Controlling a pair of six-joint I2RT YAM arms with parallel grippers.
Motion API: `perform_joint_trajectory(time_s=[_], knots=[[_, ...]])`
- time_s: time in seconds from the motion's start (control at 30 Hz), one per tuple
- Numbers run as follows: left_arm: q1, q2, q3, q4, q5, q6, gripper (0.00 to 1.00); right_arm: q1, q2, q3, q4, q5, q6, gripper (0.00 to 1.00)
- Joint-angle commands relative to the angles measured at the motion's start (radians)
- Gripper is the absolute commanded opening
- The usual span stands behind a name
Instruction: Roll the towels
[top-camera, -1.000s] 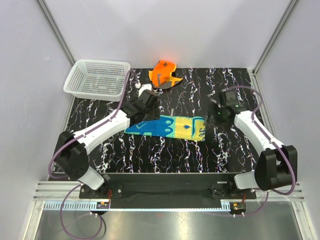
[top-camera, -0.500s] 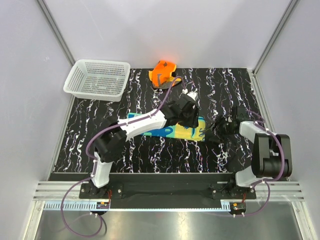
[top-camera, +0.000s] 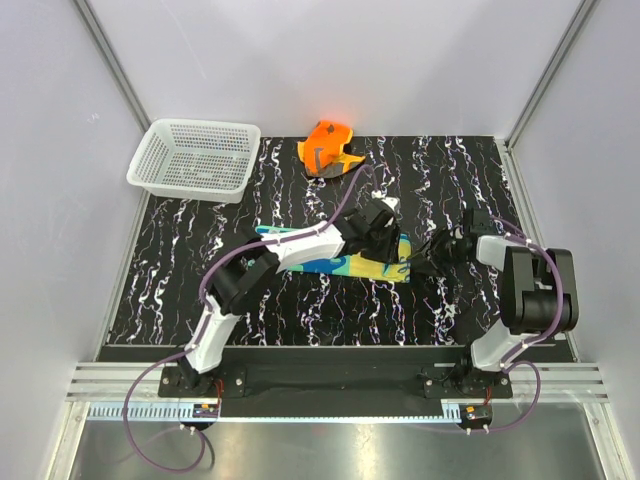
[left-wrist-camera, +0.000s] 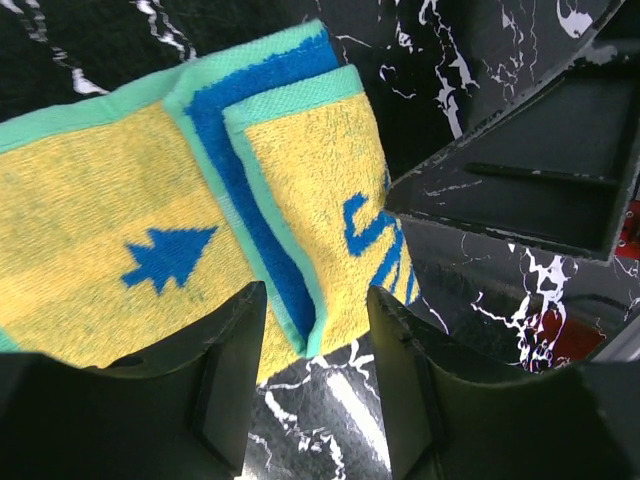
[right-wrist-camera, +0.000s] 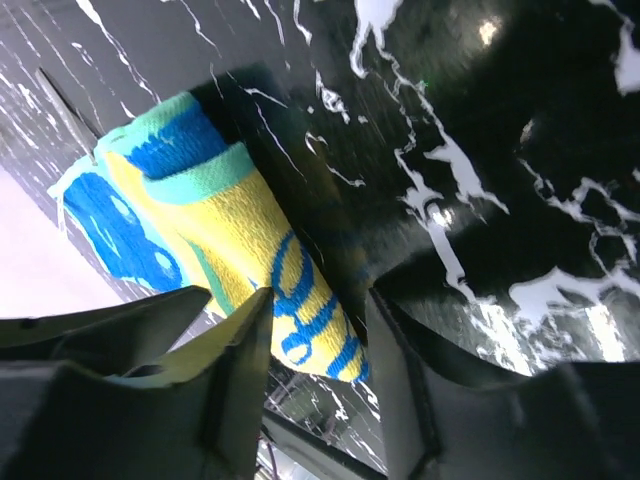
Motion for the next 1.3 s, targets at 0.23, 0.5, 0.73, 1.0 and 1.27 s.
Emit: perform_joint_trajectory(time_s=[0.23, 0.5, 0.73, 1.0, 1.27], knots=[[-0.003, 0.036, 0.018, 0.015, -0.002, -0.002, 0.43, -0.004, 0.04, 0.047, 0.062, 0.002, -0.05, 0.27], [-0.014, 0.057, -0.004, 0.009, 0.001, -0.016, 0.27, 0.037, -0.065, 0.101, -0.028, -0.013, -0.076, 0.21], [-0.017, 0.037, -0.032, -0.003, -0.031, -0.02, 0.25, 0.166, -0.103, 0.1, -0.042, 0.031, -0.042, 0.21], [-0.026, -0.027, 0.005, -0.115, -0.19, 0.026, 0.46, 0.145, -0.285, 0.13, -0.237, 0.278, -0.096, 0.56], [-0.081, -0.078, 0.073, -0.249, -0.448, 0.073, 0.58, 0.055, -0.402, 0.155, -0.36, 0.471, -0.094, 0.85]])
